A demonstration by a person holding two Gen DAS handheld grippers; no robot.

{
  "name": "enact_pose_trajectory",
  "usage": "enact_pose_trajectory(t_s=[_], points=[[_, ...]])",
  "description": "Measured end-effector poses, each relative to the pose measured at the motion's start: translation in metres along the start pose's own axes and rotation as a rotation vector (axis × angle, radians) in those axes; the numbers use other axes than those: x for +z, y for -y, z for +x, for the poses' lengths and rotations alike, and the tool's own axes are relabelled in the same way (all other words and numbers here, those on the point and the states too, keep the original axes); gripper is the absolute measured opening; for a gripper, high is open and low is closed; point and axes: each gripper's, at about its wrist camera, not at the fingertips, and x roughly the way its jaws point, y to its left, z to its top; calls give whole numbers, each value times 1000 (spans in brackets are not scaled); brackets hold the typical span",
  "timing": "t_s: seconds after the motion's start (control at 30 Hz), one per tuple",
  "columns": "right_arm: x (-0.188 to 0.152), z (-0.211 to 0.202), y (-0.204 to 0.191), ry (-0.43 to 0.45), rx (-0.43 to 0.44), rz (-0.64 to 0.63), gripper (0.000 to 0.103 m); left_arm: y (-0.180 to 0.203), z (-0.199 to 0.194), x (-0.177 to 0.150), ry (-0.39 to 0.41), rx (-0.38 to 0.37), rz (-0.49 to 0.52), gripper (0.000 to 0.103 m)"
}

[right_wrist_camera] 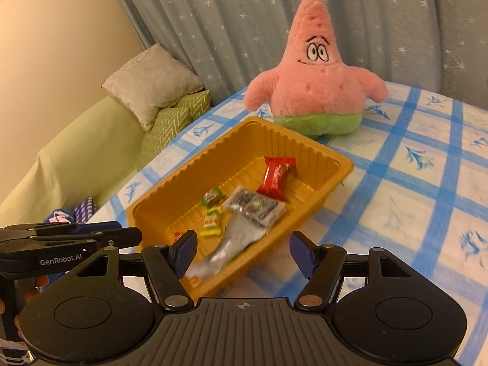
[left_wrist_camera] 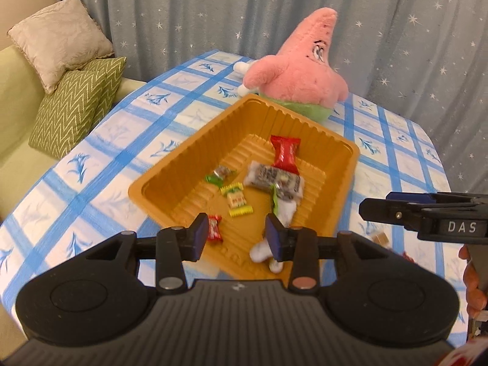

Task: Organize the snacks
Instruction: 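Move both tools back toward the remaining red candies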

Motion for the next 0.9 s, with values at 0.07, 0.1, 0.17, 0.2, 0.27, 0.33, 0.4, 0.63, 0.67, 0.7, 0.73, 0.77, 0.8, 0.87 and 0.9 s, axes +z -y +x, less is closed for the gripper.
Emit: enact_pose_trajectory(t_s=[0.07,0.1,0.17,0.2,0.27,0.33,0.4,0.63,0.67,0.7,0.73,0.77,0.8,0.87,0.9], points=[[-9,-10,0,1,-1,13,69,4,-8,-8,-2,-4,11,37],[-13,-15,0,2,0,18,69,7,-12,-12,-2,-6,17,37],[-22,-25,1,1,-5,27,69,12,-19,-19,-3,-13,25,37],[-26,-30,2,0,-6,31,70,14,-22,-22,-5,-18,27,37],[-34,-39,4,-2,-12,43,70,19,-27,-30,-11,-27,31,37],[-42,-50,6,-1,-19,54,70,25,-30,-37,-19,-37,34,37],[-50,-59,9,0,-27,63,70,31,-35,-44,-26,-47,38,37],[-75,-84,20,-8,-65,89,71,51,-44,-67,-48,-72,57,37],[-79,-87,22,-11,-71,90,71,54,-44,-70,-51,-73,60,37],[-82,-90,24,-15,-78,92,71,57,-45,-73,-54,-72,65,37],[-86,-92,26,-19,-84,95,71,60,-45,-76,-58,-70,72,37],[-89,-95,28,-23,-88,98,71,63,-45,-79,-62,-69,78,37],[-92,-97,29,-25,-91,101,71,66,-45,-82,-66,-73,81,37],[-98,-103,32,-29,-99,106,71,71,-44,-87,-74,-80,84,37],[-101,-105,34,-32,-103,108,71,74,-44,-89,-78,-81,87,37]])
